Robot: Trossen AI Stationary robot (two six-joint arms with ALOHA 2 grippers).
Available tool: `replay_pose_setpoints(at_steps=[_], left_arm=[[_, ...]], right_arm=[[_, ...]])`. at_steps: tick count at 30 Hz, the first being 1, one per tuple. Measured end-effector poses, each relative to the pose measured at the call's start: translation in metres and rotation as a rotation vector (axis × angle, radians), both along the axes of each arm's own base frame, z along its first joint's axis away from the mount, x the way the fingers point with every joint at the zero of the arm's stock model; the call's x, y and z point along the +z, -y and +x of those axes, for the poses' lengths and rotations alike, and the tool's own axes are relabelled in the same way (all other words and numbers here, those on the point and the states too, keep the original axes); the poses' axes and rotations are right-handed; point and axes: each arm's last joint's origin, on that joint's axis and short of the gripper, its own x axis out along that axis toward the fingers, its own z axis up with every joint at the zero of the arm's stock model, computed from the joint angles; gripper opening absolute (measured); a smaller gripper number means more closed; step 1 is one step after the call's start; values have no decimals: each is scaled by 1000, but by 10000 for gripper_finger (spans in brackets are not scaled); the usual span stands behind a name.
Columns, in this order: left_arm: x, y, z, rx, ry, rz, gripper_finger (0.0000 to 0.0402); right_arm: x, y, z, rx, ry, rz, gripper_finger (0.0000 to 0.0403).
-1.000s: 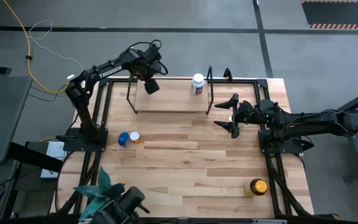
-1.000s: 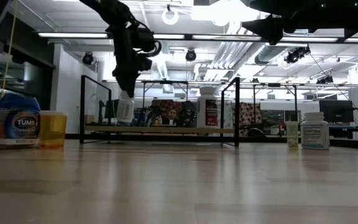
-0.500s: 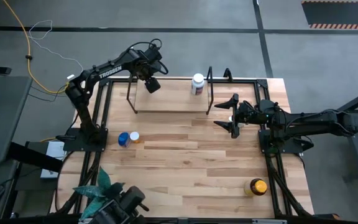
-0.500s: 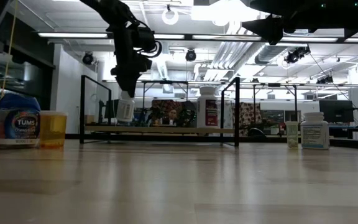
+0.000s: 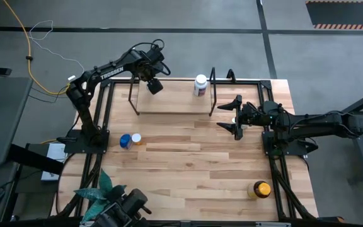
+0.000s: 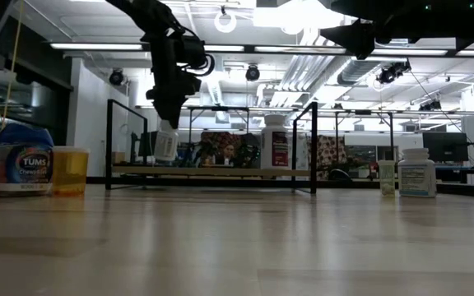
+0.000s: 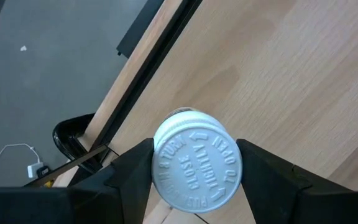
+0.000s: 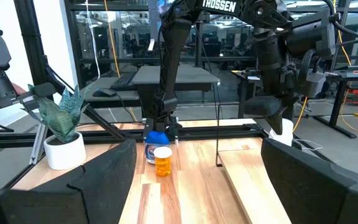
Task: Pick and place medicine bottles onto shelf by color
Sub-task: Put the left small white pill bottle on the shelf, then put the yellow pill bottle on the shelf
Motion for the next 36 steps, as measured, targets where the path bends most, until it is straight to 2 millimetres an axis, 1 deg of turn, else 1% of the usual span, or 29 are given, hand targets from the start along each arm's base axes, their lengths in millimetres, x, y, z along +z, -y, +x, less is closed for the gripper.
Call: replay_pose_setpoints(at_steps=[18, 28, 36], left_arm=[[0, 0, 0, 27, 13, 2, 206], [0, 0, 1, 30, 24, -4, 234], [0, 0, 1, 31, 24, -2, 236]], right_arm=[[0, 0, 0, 0, 0, 0, 337], [0, 0, 0, 0, 0, 0, 337], [0, 0, 0, 0, 0, 0, 337]])
